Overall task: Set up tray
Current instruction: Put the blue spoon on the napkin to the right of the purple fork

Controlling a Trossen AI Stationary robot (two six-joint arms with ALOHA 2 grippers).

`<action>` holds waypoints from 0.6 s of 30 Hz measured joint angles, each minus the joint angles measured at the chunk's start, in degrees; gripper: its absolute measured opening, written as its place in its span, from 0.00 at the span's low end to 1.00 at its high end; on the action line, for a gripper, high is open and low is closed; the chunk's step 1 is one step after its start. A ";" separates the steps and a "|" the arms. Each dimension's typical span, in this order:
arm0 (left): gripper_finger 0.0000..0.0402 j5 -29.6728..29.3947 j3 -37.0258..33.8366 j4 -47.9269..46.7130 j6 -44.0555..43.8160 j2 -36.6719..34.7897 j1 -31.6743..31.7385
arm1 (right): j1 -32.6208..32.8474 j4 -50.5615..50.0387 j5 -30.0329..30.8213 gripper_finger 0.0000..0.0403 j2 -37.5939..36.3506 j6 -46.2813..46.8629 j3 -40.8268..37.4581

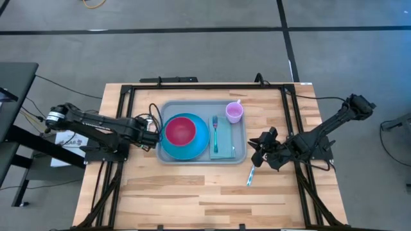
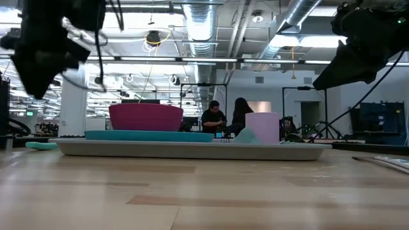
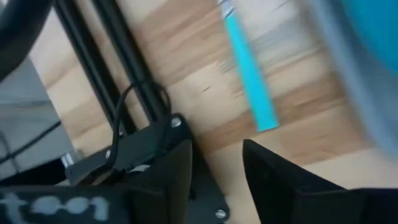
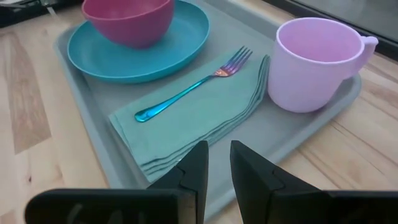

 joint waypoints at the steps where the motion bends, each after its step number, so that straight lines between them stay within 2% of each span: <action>1: 0.36 0.23 -1.46 1.45 0.20 0.00 0.45 | 0.00 0.06 0.00 0.15 0.00 0.00 0.00; 8: 0.44 -0.58 -7.85 17.65 7.86 0.02 5.75 | 0.00 1.56 -0.02 0.15 0.00 -0.06 0.00; 12: 0.44 -1.68 -10.61 25.27 12.69 0.04 12.50 | 0.00 1.57 -0.02 0.15 0.00 -0.05 0.00; 18: 0.44 -3.75 -13.52 29.69 18.22 0.02 23.63 | -0.01 1.57 -0.10 0.15 0.00 -0.38 0.00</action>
